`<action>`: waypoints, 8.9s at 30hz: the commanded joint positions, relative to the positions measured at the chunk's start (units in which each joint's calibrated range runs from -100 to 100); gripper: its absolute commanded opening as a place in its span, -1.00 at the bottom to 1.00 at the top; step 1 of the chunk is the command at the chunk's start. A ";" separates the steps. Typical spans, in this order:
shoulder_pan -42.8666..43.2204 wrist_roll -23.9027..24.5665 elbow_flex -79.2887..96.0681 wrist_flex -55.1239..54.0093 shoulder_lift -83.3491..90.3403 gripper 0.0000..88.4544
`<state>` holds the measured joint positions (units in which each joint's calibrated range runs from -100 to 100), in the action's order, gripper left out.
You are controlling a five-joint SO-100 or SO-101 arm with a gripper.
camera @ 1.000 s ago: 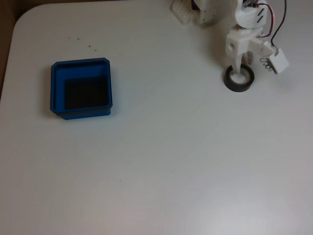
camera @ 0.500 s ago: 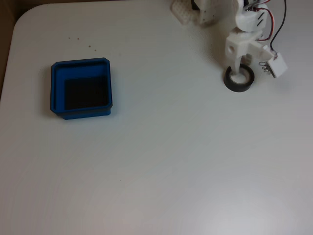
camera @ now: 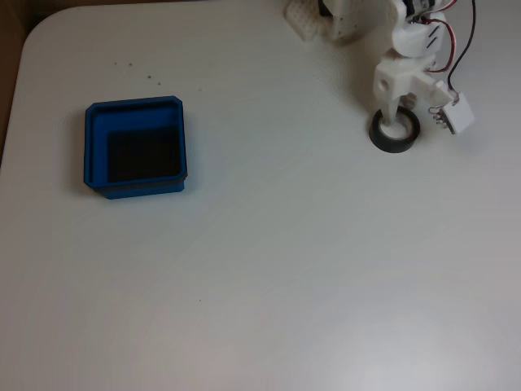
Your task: Pick the black tape roll and drop it in the blue box
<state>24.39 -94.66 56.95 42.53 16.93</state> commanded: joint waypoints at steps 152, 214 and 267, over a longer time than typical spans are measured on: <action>-79.65 -0.26 -67.01 5.57 -29.64 -0.97; -79.06 -0.09 -2.41 5.41 40.67 -0.68; -44.18 -0.35 43.05 -15.38 81.98 -0.70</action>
<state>-24.89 -94.82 99.10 28.49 98.22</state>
